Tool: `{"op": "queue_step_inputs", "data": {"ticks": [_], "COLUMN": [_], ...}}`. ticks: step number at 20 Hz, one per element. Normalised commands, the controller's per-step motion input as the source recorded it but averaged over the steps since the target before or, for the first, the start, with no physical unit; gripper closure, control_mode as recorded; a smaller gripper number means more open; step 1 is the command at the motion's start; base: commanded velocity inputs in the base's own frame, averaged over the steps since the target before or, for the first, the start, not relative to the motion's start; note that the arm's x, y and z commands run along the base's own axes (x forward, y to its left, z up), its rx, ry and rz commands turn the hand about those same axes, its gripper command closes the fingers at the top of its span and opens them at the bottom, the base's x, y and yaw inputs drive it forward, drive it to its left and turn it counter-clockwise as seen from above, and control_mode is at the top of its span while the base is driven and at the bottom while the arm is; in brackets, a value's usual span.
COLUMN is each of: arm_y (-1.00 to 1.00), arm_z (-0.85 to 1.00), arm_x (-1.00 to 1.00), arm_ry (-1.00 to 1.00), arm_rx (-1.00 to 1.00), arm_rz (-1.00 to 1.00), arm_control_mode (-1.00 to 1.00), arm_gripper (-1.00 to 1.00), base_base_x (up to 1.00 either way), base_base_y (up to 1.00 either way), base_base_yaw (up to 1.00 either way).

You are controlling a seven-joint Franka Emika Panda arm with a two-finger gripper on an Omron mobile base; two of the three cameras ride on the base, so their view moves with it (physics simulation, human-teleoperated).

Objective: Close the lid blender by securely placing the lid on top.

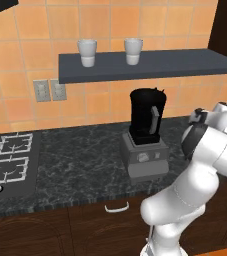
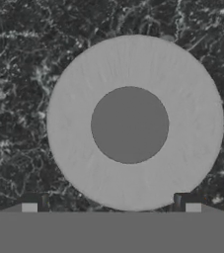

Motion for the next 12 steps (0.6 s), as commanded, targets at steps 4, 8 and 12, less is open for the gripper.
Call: {"op": "queue_step_inputs", "data": {"ticks": [4,8,12], "arm_y": [-0.34,-0.2,-0.01], "arm_z": [-0.09,-0.38,-0.41], "arm_x": [0.38,0.07,0.0], "arm_ry": [0.0,0.0,-0.02], "arm_rx": [0.0,0.0,-0.01], "arm_rz": [0.0,0.0,0.0], "arm_control_mode": [-1.0,-1.0,-1.0], "arm_gripper": [-1.0,-1.0,1.0], "base_base_x": [0.0,0.0,0.0], "base_base_y": [0.0,0.0,0.0], "base_base_yaw": [0.0,0.0,0.0]}}
